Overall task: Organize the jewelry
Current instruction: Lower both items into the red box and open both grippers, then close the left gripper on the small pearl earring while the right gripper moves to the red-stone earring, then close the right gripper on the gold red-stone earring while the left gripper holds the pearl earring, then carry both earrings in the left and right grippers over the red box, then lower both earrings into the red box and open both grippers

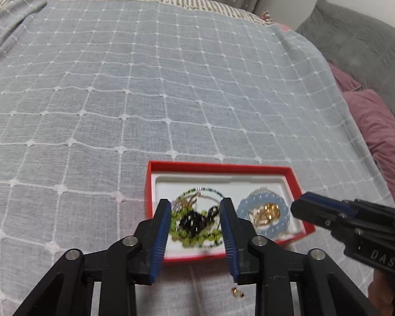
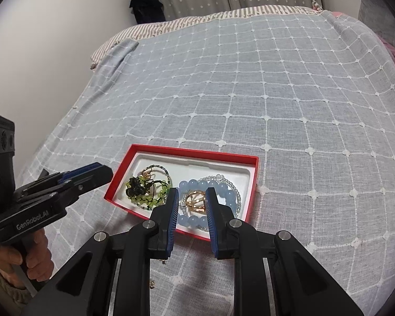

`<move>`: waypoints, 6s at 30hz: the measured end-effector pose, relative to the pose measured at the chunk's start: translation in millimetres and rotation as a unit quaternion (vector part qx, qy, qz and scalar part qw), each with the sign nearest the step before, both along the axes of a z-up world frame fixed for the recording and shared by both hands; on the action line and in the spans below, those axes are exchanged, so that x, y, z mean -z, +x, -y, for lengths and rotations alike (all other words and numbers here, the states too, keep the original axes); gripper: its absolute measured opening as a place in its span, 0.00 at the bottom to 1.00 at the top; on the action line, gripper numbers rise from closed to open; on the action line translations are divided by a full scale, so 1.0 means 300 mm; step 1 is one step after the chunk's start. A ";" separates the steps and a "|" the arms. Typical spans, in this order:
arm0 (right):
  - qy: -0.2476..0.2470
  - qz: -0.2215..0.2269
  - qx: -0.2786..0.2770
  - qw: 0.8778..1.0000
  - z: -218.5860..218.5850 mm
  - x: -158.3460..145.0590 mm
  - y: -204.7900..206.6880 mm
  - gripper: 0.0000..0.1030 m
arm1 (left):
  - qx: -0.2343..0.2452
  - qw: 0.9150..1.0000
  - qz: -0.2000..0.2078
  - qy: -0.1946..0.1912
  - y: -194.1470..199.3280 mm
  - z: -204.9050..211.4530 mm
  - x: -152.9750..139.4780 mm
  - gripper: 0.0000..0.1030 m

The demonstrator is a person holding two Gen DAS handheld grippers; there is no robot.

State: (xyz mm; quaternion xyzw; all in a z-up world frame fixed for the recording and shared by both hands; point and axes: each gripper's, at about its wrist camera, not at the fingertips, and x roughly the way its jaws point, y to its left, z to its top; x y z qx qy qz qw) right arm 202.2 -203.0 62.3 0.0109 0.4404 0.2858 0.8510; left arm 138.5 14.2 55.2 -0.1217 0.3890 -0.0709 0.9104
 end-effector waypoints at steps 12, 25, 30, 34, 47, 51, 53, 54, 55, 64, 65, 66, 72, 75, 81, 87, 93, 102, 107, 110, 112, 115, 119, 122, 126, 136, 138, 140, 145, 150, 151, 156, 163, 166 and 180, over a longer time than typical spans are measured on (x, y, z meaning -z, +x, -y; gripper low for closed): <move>-0.051 0.010 -0.010 0.999 0.010 0.015 -0.105 0.31 | 0.046 0.996 -0.067 0.047 -0.091 0.105 0.103 0.35; -0.062 -0.016 0.017 0.998 0.049 0.045 -0.071 0.31 | 0.099 0.987 -0.108 0.061 -0.175 0.211 0.195 0.35; -0.064 -0.017 0.022 0.998 0.055 0.047 -0.065 0.31 | 0.130 0.983 -0.109 0.069 -0.198 0.267 0.203 0.35; -0.060 -0.015 0.020 0.998 0.056 0.043 -0.067 0.31 | 0.144 0.982 -0.102 0.069 -0.213 0.286 0.195 0.36; -0.049 -0.020 0.013 0.999 0.049 0.037 -0.075 0.31 | 0.134 0.978 -0.102 0.124 -0.200 0.326 0.249 0.09; -0.050 -0.022 0.005 0.998 0.044 0.043 -0.081 0.31 | 0.131 0.979 -0.103 0.115 -0.191 0.305 0.241 0.07; -0.054 -0.024 -0.002 0.998 0.037 0.050 -0.084 0.31 | 0.125 0.981 -0.101 0.111 -0.191 0.288 0.228 0.07; -0.056 -0.024 -0.007 0.998 0.032 0.053 -0.086 0.31 | 0.121 0.982 -0.100 0.106 -0.188 0.272 0.216 0.07; -0.060 -0.024 -0.013 0.998 0.026 0.058 -0.089 0.31 | 0.114 0.984 -0.096 0.100 -0.185 0.251 0.201 0.07; -0.099 -0.020 -0.109 0.989 -0.097 0.144 -0.156 0.31 | 0.017 0.994 -0.078 0.073 -0.153 0.040 0.124 0.07; -0.109 -0.022 -0.117 0.987 -0.118 0.166 -0.164 0.31 | 0.012 0.994 -0.079 0.071 -0.150 0.029 0.126 0.07; -0.115 -0.023 -0.123 0.985 -0.131 0.181 -0.170 0.31 | 0.009 0.994 -0.079 0.070 -0.150 0.019 0.124 0.07; -0.130 -0.018 -0.140 0.981 -0.191 0.246 -0.188 0.31 | -0.005 0.994 -0.078 0.074 -0.127 -0.012 0.130 0.07; -0.130 -0.012 -0.138 0.982 -0.206 0.247 -0.192 0.31 | -0.006 0.994 -0.080 0.072 -0.132 -0.017 0.129 0.07; -0.138 -0.006 -0.142 0.980 -0.233 0.249 -0.206 0.09 | -0.003 0.994 -0.078 0.073 -0.136 -0.014 0.127 0.07; -0.145 0.001 -0.140 0.980 -0.236 0.237 -0.217 0.05 | -0.004 0.995 -0.076 0.071 -0.133 -0.010 0.124 0.07; -0.137 0.005 -0.137 0.981 -0.221 0.212 -0.216 0.05 | -0.009 0.995 -0.071 0.068 -0.133 -0.016 0.117 0.07; -0.103 0.000 -0.124 0.987 -0.164 0.156 -0.196 0.05 | -0.012 0.996 -0.067 0.063 -0.134 -0.021 0.110 0.07; -0.068 -0.013 -0.119 0.990 -0.131 0.120 -0.184 0.05 | -0.012 0.997 -0.060 0.056 -0.139 -0.024 0.096 0.07; -0.053 -0.013 -0.117 0.992 -0.119 0.096 -0.183 0.05 | -0.011 0.998 -0.048 0.046 -0.140 -0.023 0.078 0.07; -0.047 -0.013 -0.116 0.992 -0.112 0.082 -0.181 0.05 | -0.010 0.999 -0.034 0.039 -0.139 -0.024 0.061 0.07; -0.039 -0.007 -0.113 0.993 -0.104 0.052 -0.179 0.05 | -0.005 1.000 -0.019 0.011 -0.128 -0.029 0.035 0.07; -0.026 0.004 -0.106 0.994 -0.093 0.012 -0.171 0.05 | 0.000 1.000 -0.002 -0.009 -0.102 -0.015 0.005 0.07; -0.018 0.006 -0.095 0.995 -0.080 -0.007 -0.158 0.05 | 0.004 1.000 0.009 -0.013 -0.085 0.004 -0.012 0.07; -0.011 0.010 -0.082 0.997 -0.071 -0.024 -0.134 0.05 | 0.009 0.999 0.014 -0.032 -0.053 0.012 -0.024 0.07; 0.000 0.013 -0.050 0.999 -0.065 -0.035 -0.068 0.05 | 0.016 1.000 0.003 -0.016 0.003 0.067 0.007 0.07; 0.001 0.013 -0.043 0.999 -0.064 -0.029 -0.057 0.05 | 0.017 1.000 0.003 -0.012 0.019 0.078 0.010 0.07; -0.001 0.011 -0.037 0.999 -0.062 -0.022 -0.044 0.05 | 0.018 1.000 0.000 -0.007 0.036 0.088 0.020 0.07; -0.002 0.004 -0.026 1.000 -0.060 0.001 -0.019 0.05 | 0.015 1.000 -0.009 0.006 0.069 0.098 0.047 0.07; -0.003 0.000 -0.023 1.000 -0.068 0.017 -0.008 0.05 | 0.014 1.000 -0.014 0.012 0.088 0.098 0.064 0.07; -0.003 -0.001 -0.024 1.000 -0.069 0.020 -0.007 0.05 | 0.014 1.000 -0.015 0.011 0.092 0.096 0.064 0.07; -0.001 -0.004 -0.022 1.000 -0.070 0.027 -0.001 0.05 | 0.013 1.000 -0.018 0.000 0.105 0.084 0.071 0.07; 0.007 -0.012 -0.024 1.000 -0.070 0.036 0.007 0.05 | 0.026 0.999 -0.026 -0.014 0.113 0.085 0.088 0.08; 0.005 -0.014 -0.022 1.000 -0.072 0.038 0.008 0.06 | 0.028 0.999 -0.020 -0.020 0.110 0.084 0.081 0.19; 0.006 -0.007 0.000 1.000 -0.037 0.026 0.011 0.07 | 0.014 1.000 -0.003 -0.025 0.068 0.068 0.044 0.34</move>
